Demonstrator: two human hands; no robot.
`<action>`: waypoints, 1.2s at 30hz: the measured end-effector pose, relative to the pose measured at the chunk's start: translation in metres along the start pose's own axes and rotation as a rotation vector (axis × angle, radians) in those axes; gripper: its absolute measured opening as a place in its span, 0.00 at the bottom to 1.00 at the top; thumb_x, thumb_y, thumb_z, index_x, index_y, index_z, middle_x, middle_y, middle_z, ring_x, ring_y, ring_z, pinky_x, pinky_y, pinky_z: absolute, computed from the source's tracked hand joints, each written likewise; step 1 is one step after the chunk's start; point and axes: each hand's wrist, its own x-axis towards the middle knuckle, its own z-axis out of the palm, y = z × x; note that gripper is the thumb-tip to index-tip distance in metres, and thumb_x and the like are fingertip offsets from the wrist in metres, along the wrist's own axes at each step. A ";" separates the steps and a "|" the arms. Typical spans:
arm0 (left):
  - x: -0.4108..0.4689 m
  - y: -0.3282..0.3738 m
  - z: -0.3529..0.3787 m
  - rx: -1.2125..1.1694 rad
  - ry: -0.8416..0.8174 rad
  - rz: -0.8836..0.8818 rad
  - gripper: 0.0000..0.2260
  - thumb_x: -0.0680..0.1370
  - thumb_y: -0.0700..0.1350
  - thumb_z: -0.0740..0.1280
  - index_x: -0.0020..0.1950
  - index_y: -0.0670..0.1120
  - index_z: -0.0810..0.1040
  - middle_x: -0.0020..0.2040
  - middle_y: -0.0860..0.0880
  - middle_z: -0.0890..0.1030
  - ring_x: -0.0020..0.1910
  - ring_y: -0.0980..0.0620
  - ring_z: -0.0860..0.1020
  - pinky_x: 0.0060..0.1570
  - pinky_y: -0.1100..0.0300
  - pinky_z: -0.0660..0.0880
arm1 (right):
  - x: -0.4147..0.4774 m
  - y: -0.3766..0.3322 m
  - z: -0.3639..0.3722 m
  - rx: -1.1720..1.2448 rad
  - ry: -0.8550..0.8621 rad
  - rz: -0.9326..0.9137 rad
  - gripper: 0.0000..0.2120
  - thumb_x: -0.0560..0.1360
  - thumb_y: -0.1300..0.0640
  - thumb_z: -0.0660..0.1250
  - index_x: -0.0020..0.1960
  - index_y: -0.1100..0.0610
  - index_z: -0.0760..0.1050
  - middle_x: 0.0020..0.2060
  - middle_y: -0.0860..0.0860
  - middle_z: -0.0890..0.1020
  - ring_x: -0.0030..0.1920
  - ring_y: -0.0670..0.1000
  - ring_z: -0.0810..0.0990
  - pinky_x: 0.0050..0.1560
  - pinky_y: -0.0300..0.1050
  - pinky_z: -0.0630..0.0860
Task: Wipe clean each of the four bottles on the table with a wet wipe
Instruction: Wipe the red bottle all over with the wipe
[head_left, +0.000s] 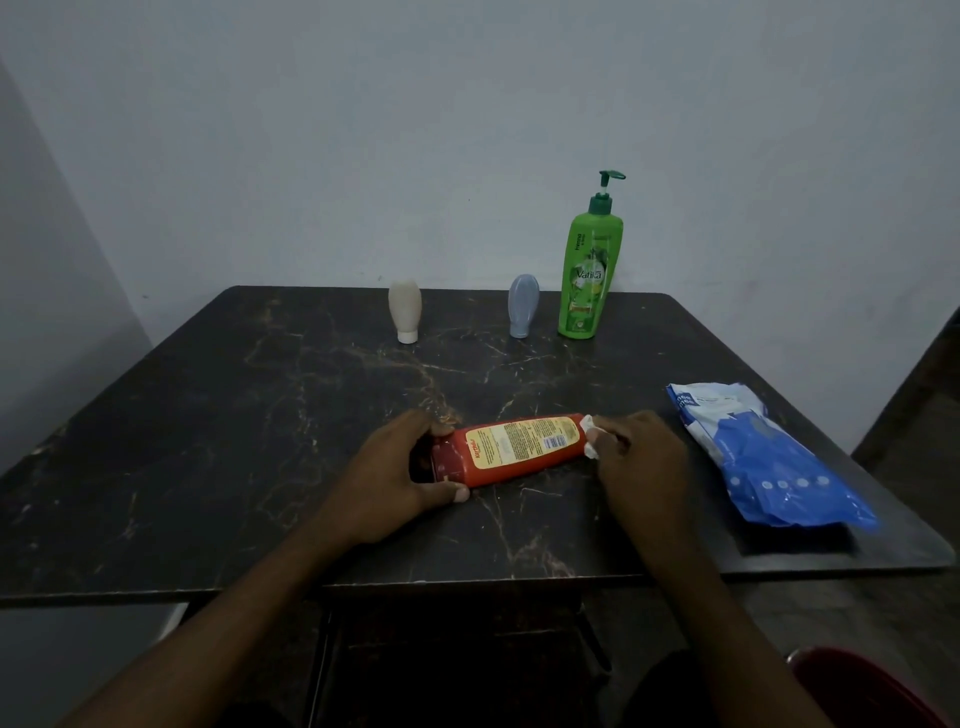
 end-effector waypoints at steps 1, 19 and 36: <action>0.000 0.000 0.000 -0.010 0.002 -0.004 0.29 0.69 0.54 0.80 0.65 0.57 0.70 0.63 0.58 0.72 0.60 0.57 0.74 0.55 0.61 0.76 | -0.002 -0.002 0.002 -0.013 0.006 0.005 0.09 0.79 0.53 0.65 0.56 0.57 0.76 0.47 0.50 0.79 0.42 0.42 0.76 0.33 0.33 0.62; -0.002 -0.001 -0.002 -0.065 -0.002 -0.005 0.29 0.69 0.50 0.80 0.64 0.60 0.70 0.64 0.60 0.73 0.60 0.58 0.75 0.53 0.67 0.74 | -0.045 -0.032 0.027 -0.070 -0.010 -0.435 0.13 0.80 0.55 0.63 0.63 0.54 0.77 0.57 0.47 0.75 0.52 0.42 0.75 0.53 0.38 0.76; -0.005 0.002 -0.003 -0.133 0.045 0.041 0.25 0.66 0.48 0.83 0.58 0.55 0.75 0.55 0.57 0.83 0.52 0.60 0.82 0.53 0.61 0.79 | -0.047 -0.094 0.040 -0.310 -0.208 -0.651 0.21 0.71 0.57 0.73 0.64 0.53 0.75 0.59 0.50 0.71 0.60 0.49 0.72 0.62 0.44 0.69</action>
